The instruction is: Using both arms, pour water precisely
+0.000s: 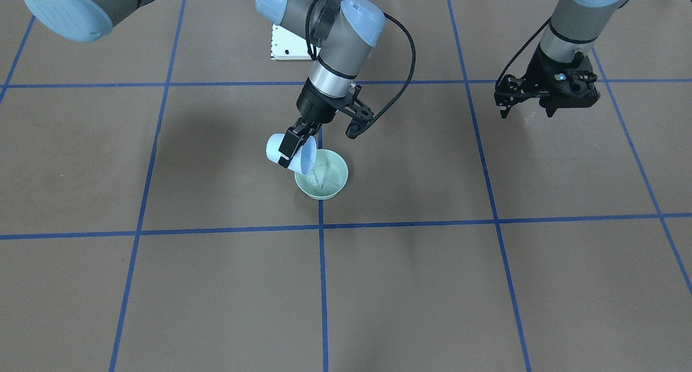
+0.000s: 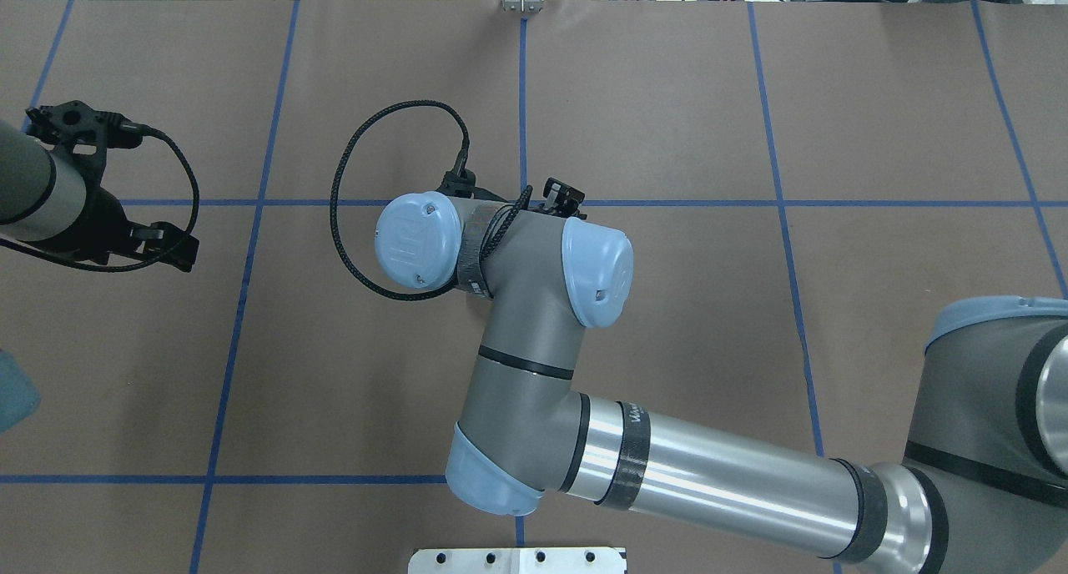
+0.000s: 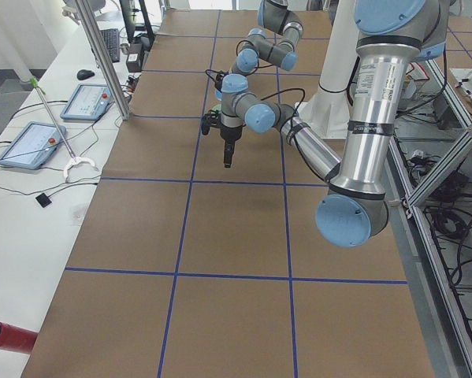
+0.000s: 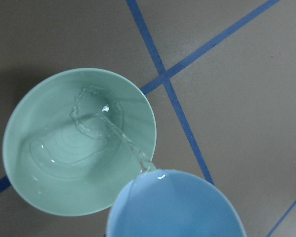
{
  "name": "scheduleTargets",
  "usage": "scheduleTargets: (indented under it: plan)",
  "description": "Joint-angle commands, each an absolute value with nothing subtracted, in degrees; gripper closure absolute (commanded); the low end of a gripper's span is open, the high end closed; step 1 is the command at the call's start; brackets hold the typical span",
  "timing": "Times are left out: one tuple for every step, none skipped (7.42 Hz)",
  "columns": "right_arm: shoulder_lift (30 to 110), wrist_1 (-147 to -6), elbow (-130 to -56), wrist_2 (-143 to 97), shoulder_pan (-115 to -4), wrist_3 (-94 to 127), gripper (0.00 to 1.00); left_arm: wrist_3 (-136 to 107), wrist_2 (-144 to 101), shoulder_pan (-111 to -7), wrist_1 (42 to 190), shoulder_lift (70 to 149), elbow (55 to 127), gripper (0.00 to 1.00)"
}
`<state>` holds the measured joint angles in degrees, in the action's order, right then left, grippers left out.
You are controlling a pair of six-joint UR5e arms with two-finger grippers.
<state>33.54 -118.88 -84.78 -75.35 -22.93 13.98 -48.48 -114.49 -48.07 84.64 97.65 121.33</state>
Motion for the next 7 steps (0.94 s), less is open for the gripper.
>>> scheduleTargets:
  plan:
    - [33.58, -121.10, -84.81, -71.82, -21.45, 14.06, 1.00, -48.52, -114.52, -48.08, 84.64, 97.65, 120.94, 0.00]
    - [33.49, -121.81, -84.81, -69.63, -20.49, 14.41, 1.00, -48.52, -114.52, -48.08, 84.64, 97.65, 120.94, 0.00]
    - [33.57, -123.21, -84.90, -68.30, -19.35, 14.59, 1.00, -48.60, -114.61, -48.08, 84.73, 97.73, 120.68, 0.00]
    - [33.49, -124.70, -84.82, -65.16, -18.29, 14.68, 1.00, -48.60, -114.61, -48.08, 84.73, 97.73, 120.59, 0.00]
    - [33.40, -126.11, -84.90, -62.95, -17.67, 14.76, 1.00, -48.60, -114.61, -48.08, 84.73, 97.73, 120.59, 0.00]
    - [33.40, -127.08, -84.90, -59.97, -17.23, 14.68, 1.00, -48.60, -114.61, -48.08, 84.73, 97.65, 120.59, 0.00]
    - [33.49, -127.96, -84.90, -58.81, -17.05, 14.76, 1.00, -48.69, -114.61, -48.08, 84.73, 97.65, 120.50, 0.00]
